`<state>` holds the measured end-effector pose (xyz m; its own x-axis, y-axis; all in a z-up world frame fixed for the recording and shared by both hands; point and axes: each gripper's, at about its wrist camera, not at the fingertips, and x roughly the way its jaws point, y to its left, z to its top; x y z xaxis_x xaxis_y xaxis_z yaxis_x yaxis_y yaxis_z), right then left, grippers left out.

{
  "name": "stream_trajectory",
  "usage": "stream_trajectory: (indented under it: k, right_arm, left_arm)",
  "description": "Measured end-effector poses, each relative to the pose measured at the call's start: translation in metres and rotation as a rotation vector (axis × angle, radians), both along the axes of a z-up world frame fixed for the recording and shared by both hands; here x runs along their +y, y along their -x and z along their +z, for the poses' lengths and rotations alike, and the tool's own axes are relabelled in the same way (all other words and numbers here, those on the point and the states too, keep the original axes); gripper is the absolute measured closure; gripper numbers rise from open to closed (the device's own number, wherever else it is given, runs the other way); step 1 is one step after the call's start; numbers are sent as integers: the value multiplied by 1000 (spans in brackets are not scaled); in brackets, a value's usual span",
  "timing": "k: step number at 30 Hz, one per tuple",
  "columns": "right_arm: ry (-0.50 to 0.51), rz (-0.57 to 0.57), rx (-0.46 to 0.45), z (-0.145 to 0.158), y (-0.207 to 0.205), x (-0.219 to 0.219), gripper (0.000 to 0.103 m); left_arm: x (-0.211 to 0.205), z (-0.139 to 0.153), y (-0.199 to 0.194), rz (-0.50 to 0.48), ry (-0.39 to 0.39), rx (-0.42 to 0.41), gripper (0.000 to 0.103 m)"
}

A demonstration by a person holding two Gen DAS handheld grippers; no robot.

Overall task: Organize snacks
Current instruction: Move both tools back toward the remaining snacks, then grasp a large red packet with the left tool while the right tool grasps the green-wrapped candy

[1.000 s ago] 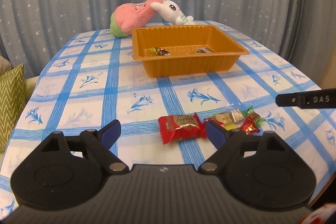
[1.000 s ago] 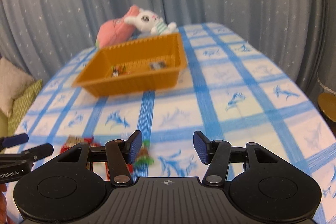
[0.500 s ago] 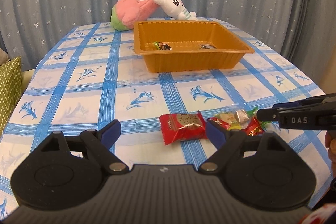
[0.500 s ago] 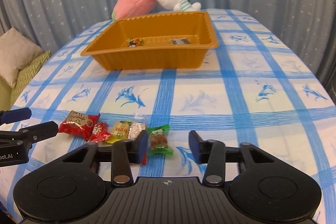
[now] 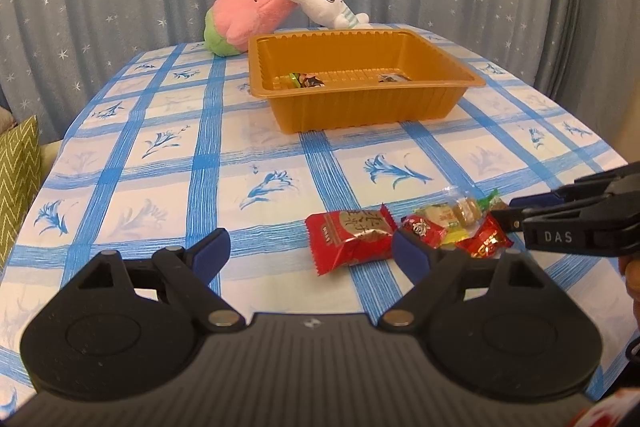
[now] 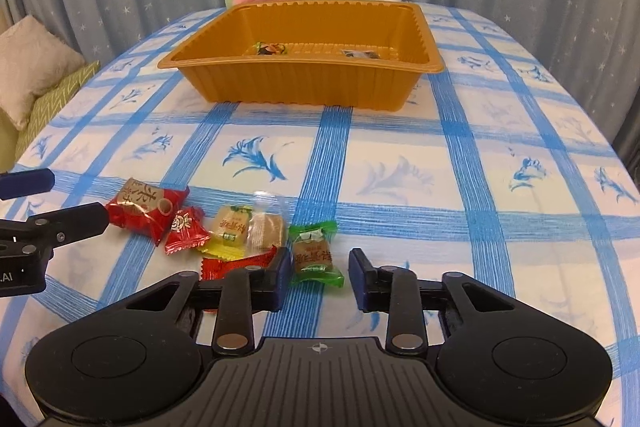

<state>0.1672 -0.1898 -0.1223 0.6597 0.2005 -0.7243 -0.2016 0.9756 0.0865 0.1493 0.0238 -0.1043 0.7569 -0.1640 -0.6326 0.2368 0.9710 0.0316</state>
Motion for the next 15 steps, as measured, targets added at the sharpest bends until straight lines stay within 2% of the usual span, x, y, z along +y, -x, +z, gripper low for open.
stream_trajectory:
  k: [6, 11, 15]
  right_arm:
    - [-12, -30, -7, 4, 0, -5, 78]
    - [-40, -69, -4, 8, -1, -14, 78]
    - [-44, -73, -1, 9, -1, -16, 78]
  left_arm:
    - [-3, -2, -6, -61, -55, 2, 17]
    - [-14, -7, -9, -154, -177, -13, 20]
    - [-21, -16, -13, -191, -230, 1, 22]
